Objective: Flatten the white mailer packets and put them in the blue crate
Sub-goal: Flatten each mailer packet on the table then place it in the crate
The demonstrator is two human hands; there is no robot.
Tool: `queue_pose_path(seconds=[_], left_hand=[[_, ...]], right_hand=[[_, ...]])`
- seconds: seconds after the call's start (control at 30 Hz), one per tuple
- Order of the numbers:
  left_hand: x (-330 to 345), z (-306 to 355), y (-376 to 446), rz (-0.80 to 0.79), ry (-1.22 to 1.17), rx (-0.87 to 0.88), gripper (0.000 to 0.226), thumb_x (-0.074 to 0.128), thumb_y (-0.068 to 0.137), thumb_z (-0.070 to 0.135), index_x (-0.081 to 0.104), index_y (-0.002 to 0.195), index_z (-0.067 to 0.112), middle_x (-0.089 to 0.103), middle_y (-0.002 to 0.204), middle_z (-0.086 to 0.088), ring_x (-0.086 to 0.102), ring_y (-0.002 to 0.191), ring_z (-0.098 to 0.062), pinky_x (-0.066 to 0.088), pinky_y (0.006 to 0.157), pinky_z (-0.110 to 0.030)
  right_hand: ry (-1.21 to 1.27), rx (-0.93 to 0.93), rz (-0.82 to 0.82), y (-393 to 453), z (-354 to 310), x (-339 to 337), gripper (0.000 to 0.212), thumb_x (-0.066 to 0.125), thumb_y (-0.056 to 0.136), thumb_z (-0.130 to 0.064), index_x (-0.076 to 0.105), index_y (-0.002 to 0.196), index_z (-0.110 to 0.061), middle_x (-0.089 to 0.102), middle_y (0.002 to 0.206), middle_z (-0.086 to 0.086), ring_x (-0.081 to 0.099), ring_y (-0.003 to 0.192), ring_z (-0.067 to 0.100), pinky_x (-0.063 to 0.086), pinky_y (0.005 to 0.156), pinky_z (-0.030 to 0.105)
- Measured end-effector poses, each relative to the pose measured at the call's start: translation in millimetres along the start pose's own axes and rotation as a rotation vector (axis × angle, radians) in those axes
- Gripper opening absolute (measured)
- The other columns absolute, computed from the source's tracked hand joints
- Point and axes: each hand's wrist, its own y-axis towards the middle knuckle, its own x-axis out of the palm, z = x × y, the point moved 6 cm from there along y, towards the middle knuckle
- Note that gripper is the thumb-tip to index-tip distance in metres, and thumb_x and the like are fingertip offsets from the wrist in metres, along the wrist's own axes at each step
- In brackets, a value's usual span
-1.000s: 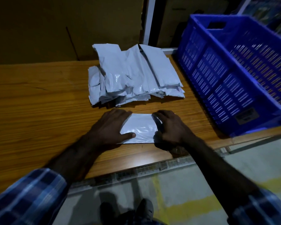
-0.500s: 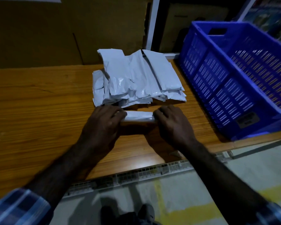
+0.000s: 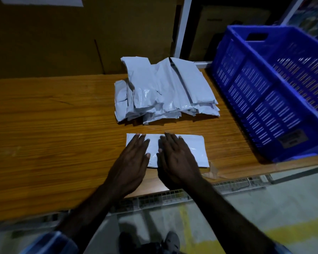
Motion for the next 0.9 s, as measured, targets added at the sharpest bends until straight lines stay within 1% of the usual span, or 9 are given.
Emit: queue_pose_path(seconds=[0.1, 0.17, 0.23, 0.43, 0.53, 0.63, 0.73, 0.83, 0.9], left_hand=[[15, -10, 5, -0.073, 0.031, -0.050, 0.062, 0.008, 0.099, 0.046, 0.012, 0.154, 0.016, 0.001, 0.161, 0.002, -0.005, 0.149, -0.008, -0.001, 0.121, -0.025], [23, -14, 4, -0.092, 0.083, -0.044, 0.062, 0.003, 0.099, 0.045, 0.003, 0.153, 0.015, -0.003, 0.162, 0.001, -0.007, 0.150, -0.010, -0.004, 0.121, -0.028], [25, -16, 2, -0.093, 0.105, -0.052, 0.060, 0.003, 0.100, 0.044, 0.000, 0.153, 0.015, -0.003, 0.162, 0.000, -0.008, 0.149, -0.010, -0.006, 0.120, -0.028], [27, -17, 3, -0.128, 0.169, -0.039, 0.065, 0.003, 0.099, 0.042, 0.009, 0.155, 0.010, 0.002, 0.162, -0.004, -0.005, 0.150, -0.014, -0.006, 0.120, -0.029], [23, -15, 7, -0.102, 0.216, -0.047, 0.063, 0.010, 0.100, 0.038, 0.024, 0.153, 0.007, 0.021, 0.160, -0.011, 0.014, 0.149, -0.021, 0.010, 0.122, -0.036], [18, -15, 18, -0.124, 0.185, -0.110, 0.060, 0.018, 0.100, 0.038, 0.028, 0.152, 0.008, 0.030, 0.157, -0.011, 0.025, 0.146, -0.024, 0.019, 0.120, -0.037], [13, -6, 27, -0.069, 0.206, -0.082, 0.063, 0.014, 0.100, 0.040, 0.034, 0.149, 0.007, 0.037, 0.154, -0.013, 0.031, 0.144, -0.025, 0.012, 0.120, -0.035], [25, -1, 30, -0.103, 0.203, -0.052, 0.070, 0.004, 0.095, 0.043, 0.027, 0.152, 0.008, 0.026, 0.159, -0.010, 0.020, 0.148, -0.022, -0.002, 0.119, -0.031], [30, -3, 28, -0.093, 0.204, -0.064, 0.068, 0.006, 0.096, 0.042, 0.030, 0.151, 0.011, 0.026, 0.159, -0.009, 0.019, 0.148, -0.022, -0.001, 0.120, -0.033]], right_hand=[[0.009, 0.017, -0.050, 11, -13, 23, 0.054, 0.028, 0.101, -0.024, 0.042, 0.143, 0.007, 0.036, 0.152, 0.027, 0.034, 0.142, 0.039, 0.026, 0.118, 0.052], [-0.009, 0.014, -0.078, 10, -15, 36, 0.054, 0.026, 0.102, -0.024, 0.037, 0.146, 0.006, 0.031, 0.155, 0.025, 0.028, 0.146, 0.036, 0.021, 0.120, 0.051], [-0.019, 0.008, -0.069, 8, -13, 41, 0.052, 0.026, 0.105, -0.024, 0.037, 0.147, 0.005, 0.034, 0.154, 0.023, 0.028, 0.146, 0.033, 0.021, 0.120, 0.049], [-0.027, 0.000, -0.056, 8, -12, 40, 0.049, 0.031, 0.105, -0.024, 0.043, 0.145, 0.002, 0.039, 0.153, 0.019, 0.031, 0.146, 0.030, 0.023, 0.119, 0.047], [-0.010, 0.003, -0.079, 8, -11, 41, 0.049, 0.030, 0.105, -0.025, 0.044, 0.144, 0.002, 0.038, 0.153, 0.019, 0.030, 0.146, 0.030, 0.023, 0.119, 0.047], [0.080, 0.004, -0.110, 12, -8, 35, 0.054, 0.025, 0.104, -0.028, 0.039, 0.147, 0.001, 0.032, 0.157, 0.019, 0.027, 0.147, 0.030, 0.021, 0.121, 0.046], [0.097, 0.067, -0.067, 12, -2, 24, 0.054, 0.026, 0.102, -0.026, 0.042, 0.144, 0.004, 0.035, 0.154, 0.022, 0.031, 0.145, 0.033, 0.026, 0.119, 0.047], [0.039, 0.147, -0.048, 8, 6, 23, 0.054, 0.026, 0.101, -0.025, 0.044, 0.143, 0.004, 0.041, 0.151, 0.021, 0.036, 0.143, 0.034, 0.026, 0.119, 0.049], [0.022, 0.132, -0.079, 4, 6, 28, 0.054, 0.024, 0.102, -0.027, 0.042, 0.145, 0.001, 0.040, 0.152, 0.020, 0.034, 0.143, 0.033, 0.024, 0.119, 0.048]])
